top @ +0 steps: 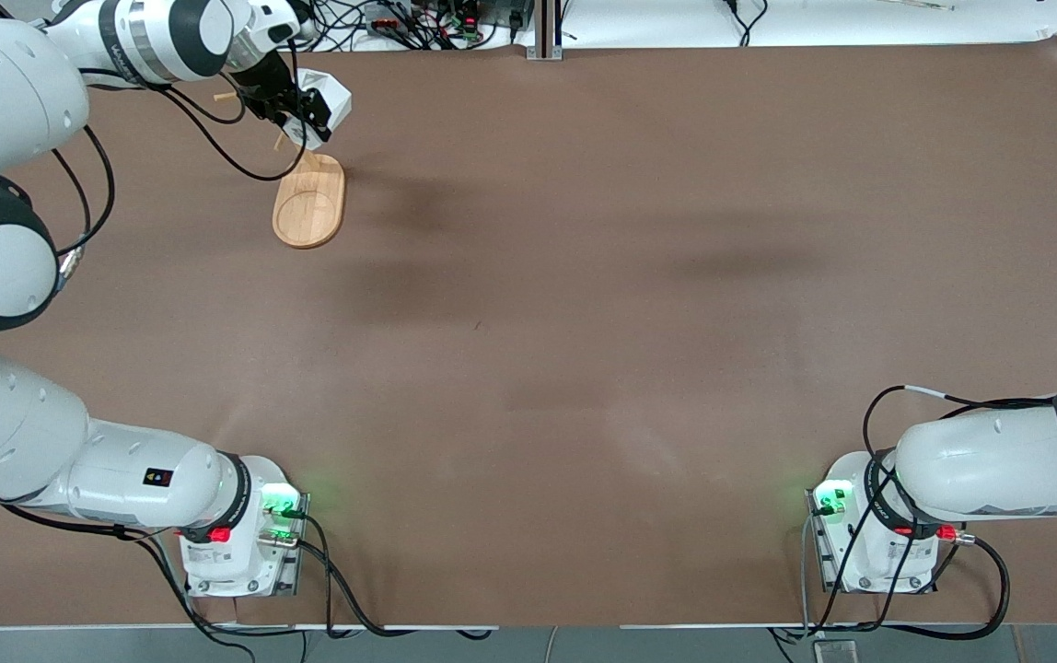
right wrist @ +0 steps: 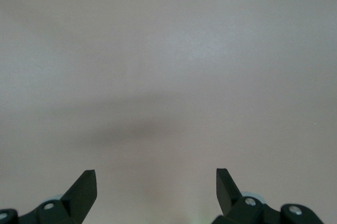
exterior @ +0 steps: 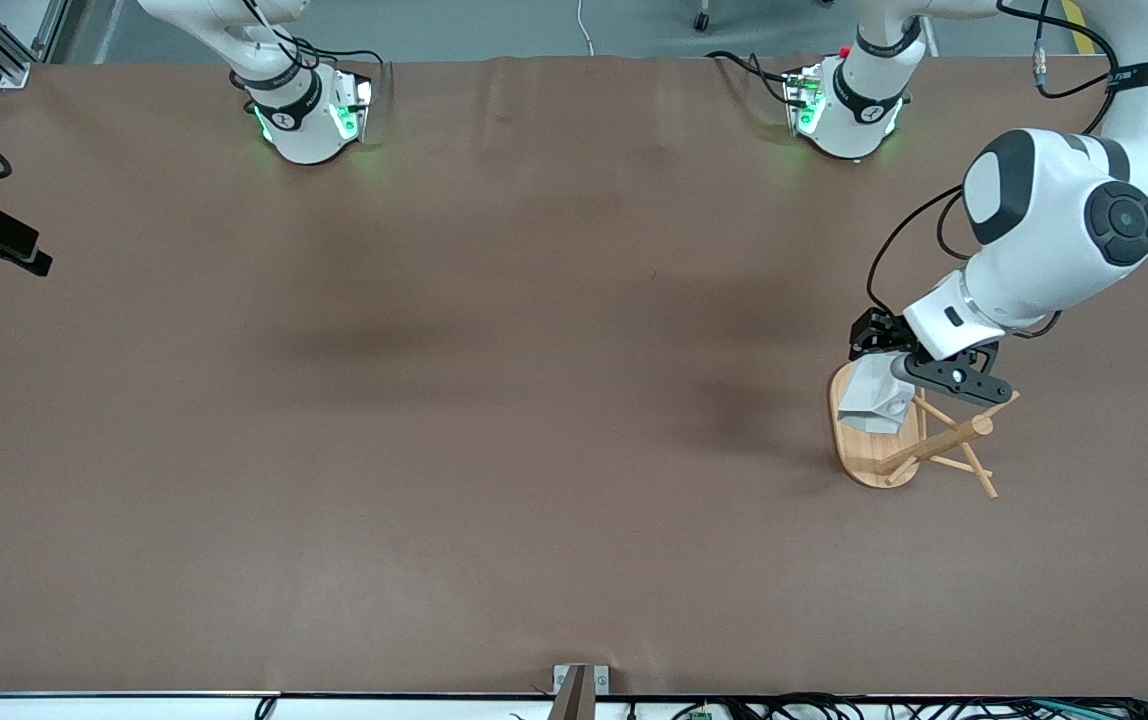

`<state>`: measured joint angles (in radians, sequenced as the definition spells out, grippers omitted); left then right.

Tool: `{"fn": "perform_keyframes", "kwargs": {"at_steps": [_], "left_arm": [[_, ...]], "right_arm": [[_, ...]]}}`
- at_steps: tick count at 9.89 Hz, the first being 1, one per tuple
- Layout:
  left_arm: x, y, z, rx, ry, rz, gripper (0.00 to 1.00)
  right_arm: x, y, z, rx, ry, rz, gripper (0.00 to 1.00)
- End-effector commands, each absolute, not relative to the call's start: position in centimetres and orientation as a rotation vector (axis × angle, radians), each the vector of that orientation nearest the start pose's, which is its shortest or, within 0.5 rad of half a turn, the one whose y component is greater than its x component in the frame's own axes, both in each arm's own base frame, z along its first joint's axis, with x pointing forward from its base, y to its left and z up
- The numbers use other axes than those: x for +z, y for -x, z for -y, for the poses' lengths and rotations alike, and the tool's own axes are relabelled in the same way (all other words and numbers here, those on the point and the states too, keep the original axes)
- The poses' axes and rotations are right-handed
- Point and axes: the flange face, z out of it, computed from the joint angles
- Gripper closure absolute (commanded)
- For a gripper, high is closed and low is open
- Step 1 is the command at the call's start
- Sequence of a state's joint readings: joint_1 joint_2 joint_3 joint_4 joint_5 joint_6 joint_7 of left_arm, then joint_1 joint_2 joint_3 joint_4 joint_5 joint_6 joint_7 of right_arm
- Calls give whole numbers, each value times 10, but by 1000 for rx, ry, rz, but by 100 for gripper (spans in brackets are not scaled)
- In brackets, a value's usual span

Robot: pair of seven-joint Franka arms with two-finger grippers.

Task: Hang cup on rack
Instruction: 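Lower the cup with the left gripper, handle onto a rack peg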

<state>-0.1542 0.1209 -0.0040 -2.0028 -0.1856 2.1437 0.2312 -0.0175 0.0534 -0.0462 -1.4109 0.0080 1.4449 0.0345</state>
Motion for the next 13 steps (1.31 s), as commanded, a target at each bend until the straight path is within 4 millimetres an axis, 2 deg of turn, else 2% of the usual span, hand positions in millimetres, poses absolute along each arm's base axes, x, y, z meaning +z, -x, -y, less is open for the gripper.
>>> {"fn": "perform_keyframes", "kwargs": {"at_steps": [1,6,10,13], "left_arm": [[384,-578,99,-26,3272,-487,64],[385,-590,88,-47,3267,-489,64],[376,-592,84,-29,3260,-521,64],[373,-594,70,-24,3257,-503,64]], "right_arm": [[658,-550,32,34,3139,-167,0],[661,-550,31,27,3141,-162,0],[660,-550,32,29,3141,-165,0],[661,-550,32,22,3141,-167,0]]}}
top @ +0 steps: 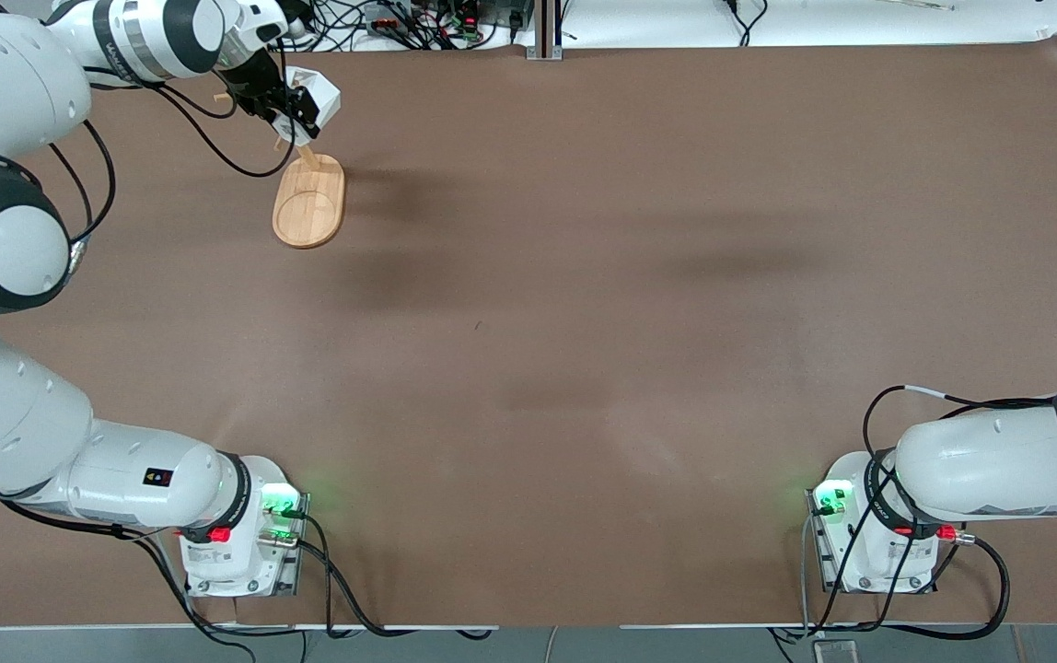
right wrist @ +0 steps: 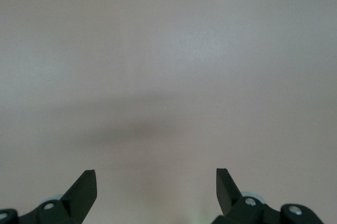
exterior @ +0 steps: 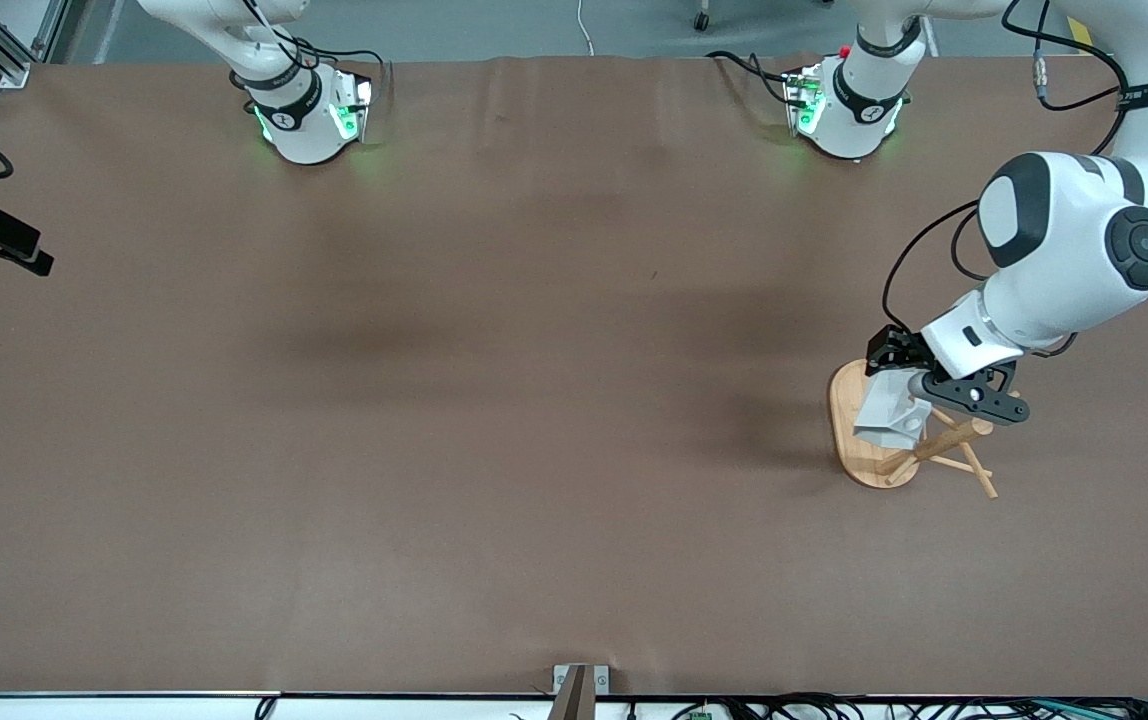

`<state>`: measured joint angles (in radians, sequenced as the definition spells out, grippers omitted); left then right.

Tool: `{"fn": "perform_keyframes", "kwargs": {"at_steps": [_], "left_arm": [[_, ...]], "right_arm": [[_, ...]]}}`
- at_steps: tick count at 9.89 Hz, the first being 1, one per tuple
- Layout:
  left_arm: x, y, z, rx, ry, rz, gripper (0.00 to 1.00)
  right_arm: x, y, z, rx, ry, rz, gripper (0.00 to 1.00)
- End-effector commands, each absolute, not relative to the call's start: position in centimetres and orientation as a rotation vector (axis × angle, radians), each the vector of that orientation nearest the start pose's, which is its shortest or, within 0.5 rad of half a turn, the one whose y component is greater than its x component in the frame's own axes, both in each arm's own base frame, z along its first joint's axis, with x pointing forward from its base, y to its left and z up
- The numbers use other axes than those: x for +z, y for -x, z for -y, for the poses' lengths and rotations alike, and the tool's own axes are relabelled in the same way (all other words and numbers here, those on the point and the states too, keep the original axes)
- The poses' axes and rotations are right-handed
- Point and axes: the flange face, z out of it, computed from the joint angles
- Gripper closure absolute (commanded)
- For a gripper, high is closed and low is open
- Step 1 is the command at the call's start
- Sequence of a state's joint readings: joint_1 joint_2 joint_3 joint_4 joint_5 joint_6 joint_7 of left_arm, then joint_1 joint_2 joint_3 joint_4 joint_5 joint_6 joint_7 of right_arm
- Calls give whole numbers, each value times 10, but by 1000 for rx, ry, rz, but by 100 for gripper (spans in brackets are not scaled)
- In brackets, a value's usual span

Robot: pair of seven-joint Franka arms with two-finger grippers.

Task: Hang cup on rack
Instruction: 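Lower the cup with the left gripper, handle onto a rack peg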

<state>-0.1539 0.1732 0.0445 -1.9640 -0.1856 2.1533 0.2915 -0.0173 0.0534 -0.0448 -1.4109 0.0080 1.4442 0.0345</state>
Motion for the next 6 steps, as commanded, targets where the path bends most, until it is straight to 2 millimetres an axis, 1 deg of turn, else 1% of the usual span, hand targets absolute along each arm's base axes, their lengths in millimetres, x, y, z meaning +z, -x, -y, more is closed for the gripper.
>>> {"fn": "perform_keyframes", "kwargs": {"at_steps": [1,3,4,5,6], "left_arm": [[372,-594,69,-22,3258,-500,64],[368,-594,69,-14,3256,-500,63],[368,-596,66,-24,3255,-491,59],[372,-599,64,-47,3254,-484,43],[376,-601,64,-62,3254,-478,0]], "right_arm": [[662,-550,32,19,3141,-169,0],[662,-550,32,19,3141,-167,0],[661,-550,32,22,3140,-167,0],[662,-550,32,19,3141,-167,0],[661,-550,32,22,3141,-167,0]]}}
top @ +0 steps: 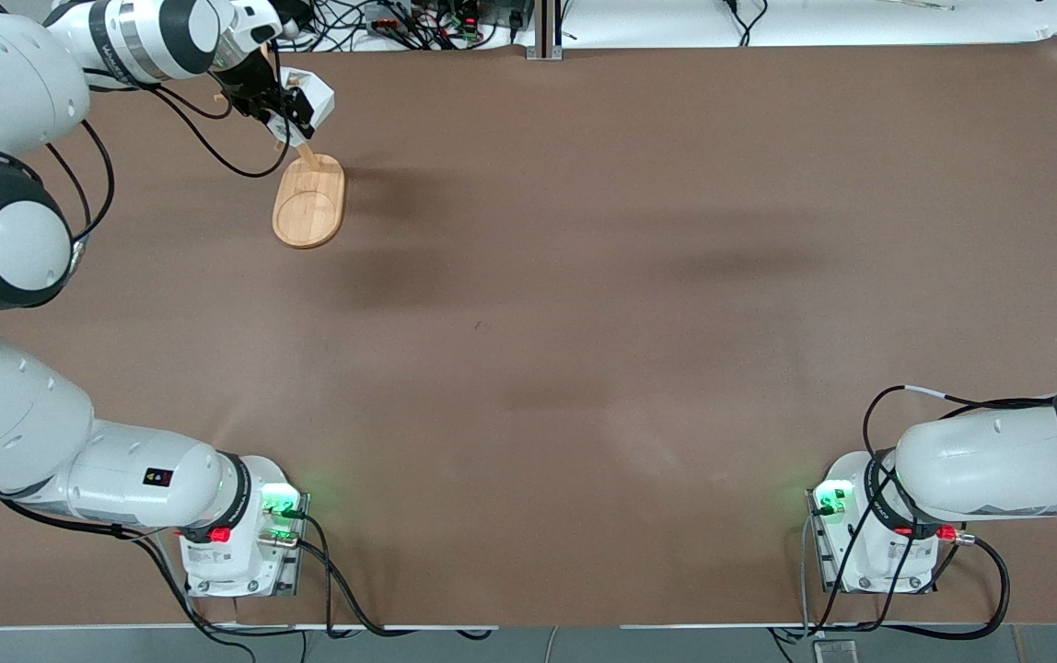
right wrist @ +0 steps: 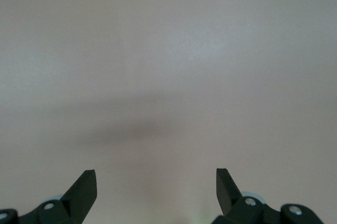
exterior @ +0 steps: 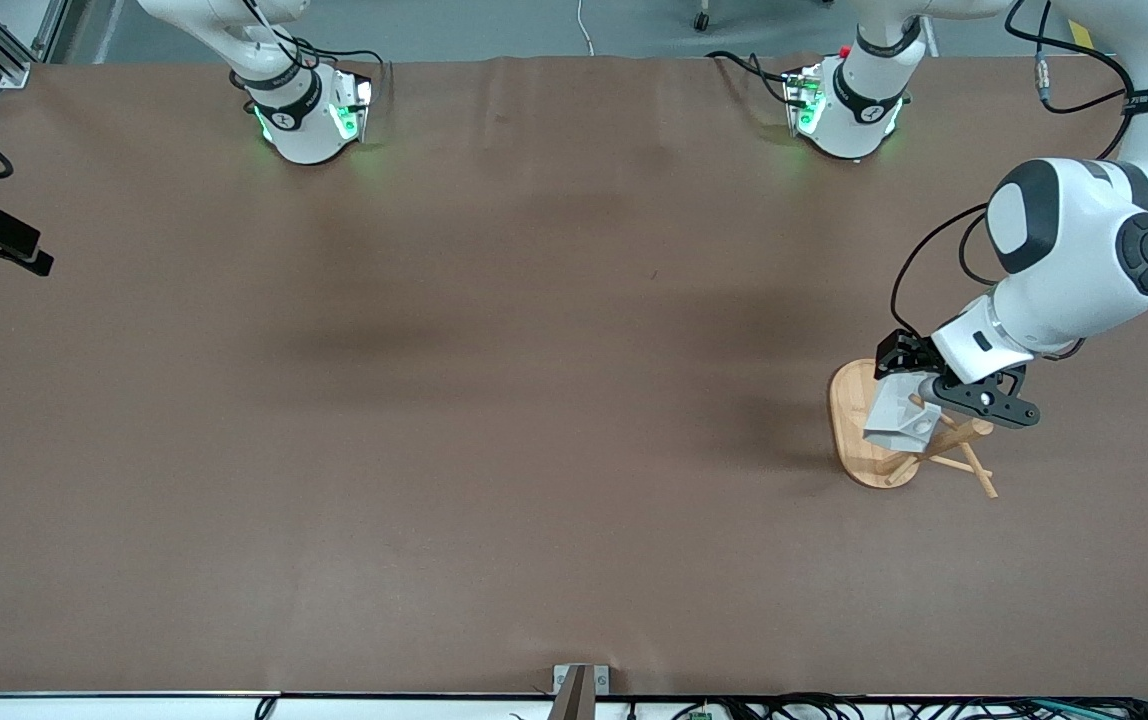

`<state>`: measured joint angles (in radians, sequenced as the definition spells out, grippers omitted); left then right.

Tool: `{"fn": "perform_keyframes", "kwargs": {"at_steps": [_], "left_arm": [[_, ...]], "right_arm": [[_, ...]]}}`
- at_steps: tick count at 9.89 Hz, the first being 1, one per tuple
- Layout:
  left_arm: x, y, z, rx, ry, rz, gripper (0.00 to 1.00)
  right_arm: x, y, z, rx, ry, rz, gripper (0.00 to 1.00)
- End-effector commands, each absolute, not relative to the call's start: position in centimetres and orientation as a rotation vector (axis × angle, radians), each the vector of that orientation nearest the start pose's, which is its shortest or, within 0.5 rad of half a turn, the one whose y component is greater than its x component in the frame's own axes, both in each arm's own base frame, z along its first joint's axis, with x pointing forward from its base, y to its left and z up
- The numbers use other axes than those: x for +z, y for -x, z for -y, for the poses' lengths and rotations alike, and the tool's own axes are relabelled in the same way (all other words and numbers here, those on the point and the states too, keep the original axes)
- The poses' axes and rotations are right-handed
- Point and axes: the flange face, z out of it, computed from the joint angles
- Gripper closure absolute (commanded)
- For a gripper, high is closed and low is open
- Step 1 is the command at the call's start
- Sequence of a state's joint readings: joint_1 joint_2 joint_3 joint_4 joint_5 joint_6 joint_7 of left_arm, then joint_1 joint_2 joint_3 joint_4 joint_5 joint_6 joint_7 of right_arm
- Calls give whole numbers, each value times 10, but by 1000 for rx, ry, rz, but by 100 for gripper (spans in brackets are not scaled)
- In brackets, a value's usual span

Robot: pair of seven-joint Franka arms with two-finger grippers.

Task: Hang cup on rack
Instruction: 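Open the left gripper and lift it away from the cup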

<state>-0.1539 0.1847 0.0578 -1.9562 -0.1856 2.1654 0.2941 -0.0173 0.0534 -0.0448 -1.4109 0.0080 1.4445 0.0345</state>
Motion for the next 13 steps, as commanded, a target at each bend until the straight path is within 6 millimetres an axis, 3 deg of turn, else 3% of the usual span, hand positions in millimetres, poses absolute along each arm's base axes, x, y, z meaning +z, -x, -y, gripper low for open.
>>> {"fn": "perform_keyframes", "kwargs": {"at_steps": [1,3,6,10,13], "left_arm": [[385,-604,61,-86,3256,-452,0],[392,-603,62,-102,3259,-451,0],[425,-597,63,-139,3275,-382,0],[492,-571,57,-98,3286,-249,0],[545,-563,71,36,3176,-267,0]], "right_arm": [[661,-550,32,22,3141,-169,0],[662,-550,32,22,3141,-167,0],[661,-550,33,22,3141,-169,0],[662,-551,33,12,3139,-171,0],[662,-551,33,10,3139,-174,0]]}}
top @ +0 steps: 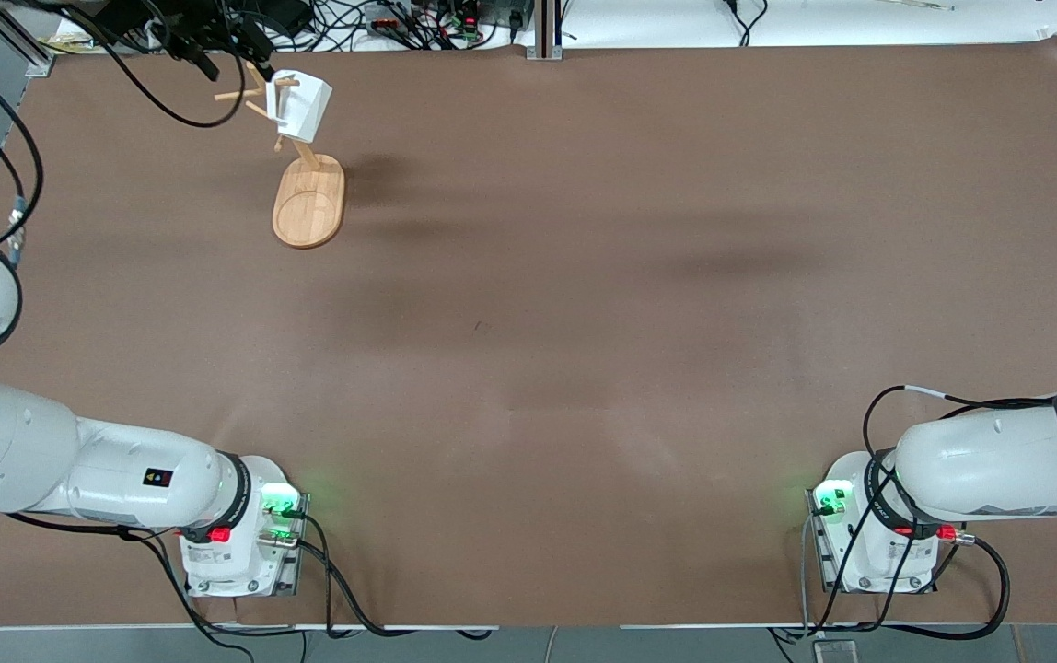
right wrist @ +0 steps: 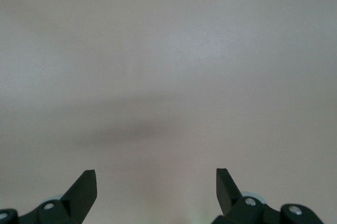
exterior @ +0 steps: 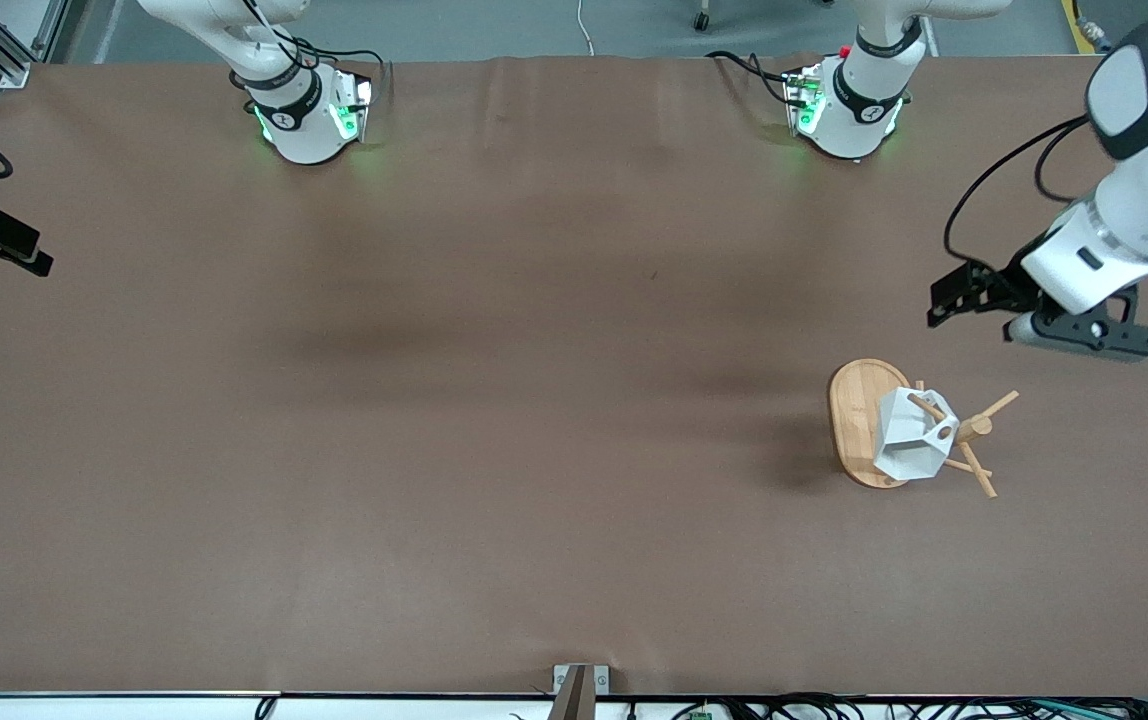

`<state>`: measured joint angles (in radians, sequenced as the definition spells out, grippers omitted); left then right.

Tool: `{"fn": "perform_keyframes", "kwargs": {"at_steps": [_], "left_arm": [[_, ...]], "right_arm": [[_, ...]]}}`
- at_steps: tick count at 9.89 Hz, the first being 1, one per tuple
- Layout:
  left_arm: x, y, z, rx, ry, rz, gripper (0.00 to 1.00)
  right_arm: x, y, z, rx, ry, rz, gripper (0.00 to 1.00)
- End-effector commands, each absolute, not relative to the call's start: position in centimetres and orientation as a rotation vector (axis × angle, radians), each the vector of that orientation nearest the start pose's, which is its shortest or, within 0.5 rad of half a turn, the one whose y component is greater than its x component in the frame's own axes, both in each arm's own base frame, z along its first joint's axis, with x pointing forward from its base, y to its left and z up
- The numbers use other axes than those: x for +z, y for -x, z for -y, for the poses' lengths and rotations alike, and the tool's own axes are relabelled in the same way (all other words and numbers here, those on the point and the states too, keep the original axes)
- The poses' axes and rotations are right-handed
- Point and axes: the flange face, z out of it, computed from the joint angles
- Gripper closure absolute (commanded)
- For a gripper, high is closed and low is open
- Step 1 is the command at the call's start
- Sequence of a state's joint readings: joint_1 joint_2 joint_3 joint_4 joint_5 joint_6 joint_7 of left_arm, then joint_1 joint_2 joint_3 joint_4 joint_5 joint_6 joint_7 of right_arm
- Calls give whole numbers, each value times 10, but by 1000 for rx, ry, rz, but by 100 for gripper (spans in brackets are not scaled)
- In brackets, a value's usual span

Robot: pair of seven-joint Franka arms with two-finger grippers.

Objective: Hang cup on rack

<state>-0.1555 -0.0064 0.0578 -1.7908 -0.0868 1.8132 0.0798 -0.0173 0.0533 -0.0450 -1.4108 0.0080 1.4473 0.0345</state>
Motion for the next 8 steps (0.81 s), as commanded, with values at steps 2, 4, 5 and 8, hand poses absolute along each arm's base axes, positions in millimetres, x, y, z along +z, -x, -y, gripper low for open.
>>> {"fn": "perform_keyframes", "kwargs": {"at_steps": [2,4,5,8], "left_arm": [[581,-562,68,23,3148,-273,0],[600,-563,57,-9,3135,-267,0],[602,-564,52,-17,3120,-265,0],[613,-563,49,-27,3144,-239,0]], "right_arm": [[661,-552,32,12,3139,-171,0],[662,-552,32,7,3139,-171,0],[662,-552,31,5,3139,-171,0],[661,-552,31,7,3140,-169,0]]}}
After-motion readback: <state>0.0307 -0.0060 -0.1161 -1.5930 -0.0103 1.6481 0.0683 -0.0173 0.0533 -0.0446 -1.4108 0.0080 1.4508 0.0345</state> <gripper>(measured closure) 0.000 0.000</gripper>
